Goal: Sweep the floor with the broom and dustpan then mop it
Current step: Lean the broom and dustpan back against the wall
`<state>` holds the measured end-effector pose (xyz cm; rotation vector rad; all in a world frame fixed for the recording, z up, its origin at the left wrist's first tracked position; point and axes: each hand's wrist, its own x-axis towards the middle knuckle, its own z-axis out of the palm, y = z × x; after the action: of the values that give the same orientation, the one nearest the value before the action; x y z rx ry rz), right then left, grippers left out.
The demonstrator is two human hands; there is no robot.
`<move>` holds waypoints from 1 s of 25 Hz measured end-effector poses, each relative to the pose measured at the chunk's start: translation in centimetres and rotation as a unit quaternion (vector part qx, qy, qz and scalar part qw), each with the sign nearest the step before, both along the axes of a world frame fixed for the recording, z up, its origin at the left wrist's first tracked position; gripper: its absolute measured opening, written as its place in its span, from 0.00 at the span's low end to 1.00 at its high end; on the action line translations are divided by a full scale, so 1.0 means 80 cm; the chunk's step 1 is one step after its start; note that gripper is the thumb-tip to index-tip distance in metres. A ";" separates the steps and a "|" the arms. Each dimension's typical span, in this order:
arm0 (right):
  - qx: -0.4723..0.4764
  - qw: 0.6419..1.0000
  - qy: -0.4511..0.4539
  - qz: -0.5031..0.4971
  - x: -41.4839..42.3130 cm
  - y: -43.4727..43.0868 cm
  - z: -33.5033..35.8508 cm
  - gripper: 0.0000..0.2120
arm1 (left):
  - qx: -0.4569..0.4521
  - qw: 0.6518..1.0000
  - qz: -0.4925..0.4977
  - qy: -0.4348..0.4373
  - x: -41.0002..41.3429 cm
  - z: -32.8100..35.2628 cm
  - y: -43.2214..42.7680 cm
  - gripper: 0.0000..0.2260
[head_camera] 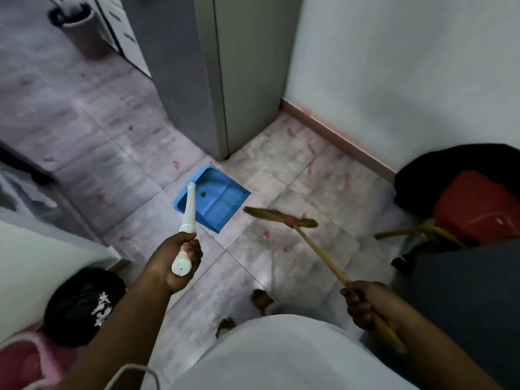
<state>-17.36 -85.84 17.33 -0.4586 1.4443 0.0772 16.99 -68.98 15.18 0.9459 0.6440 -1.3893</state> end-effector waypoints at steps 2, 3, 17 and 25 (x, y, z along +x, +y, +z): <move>-0.010 0.999 0.007 -0.034 -0.020 0.018 0.010 0.12 | -0.001 0.999 -0.032 0.011 -0.002 -0.005 -0.020 0.05; -0.014 0.998 0.011 -0.053 -0.030 0.025 0.013 0.11 | -0.004 0.999 -0.050 0.018 -0.005 -0.006 -0.031 0.06; 0.001 0.983 0.002 -0.186 -0.199 -0.083 -0.034 0.10 | -0.005 0.971 -0.234 -0.043 -0.153 -0.003 -0.326 0.03; -0.033 0.987 -0.014 -0.159 -0.294 -0.194 -0.045 0.09 | -0.013 0.943 -0.316 -0.098 -0.258 -0.005 -0.506 0.03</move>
<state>-40.88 -101.37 13.75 -0.2771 1.4797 -0.2314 -3.66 -109.47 14.78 1.3195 0.1627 -1.8232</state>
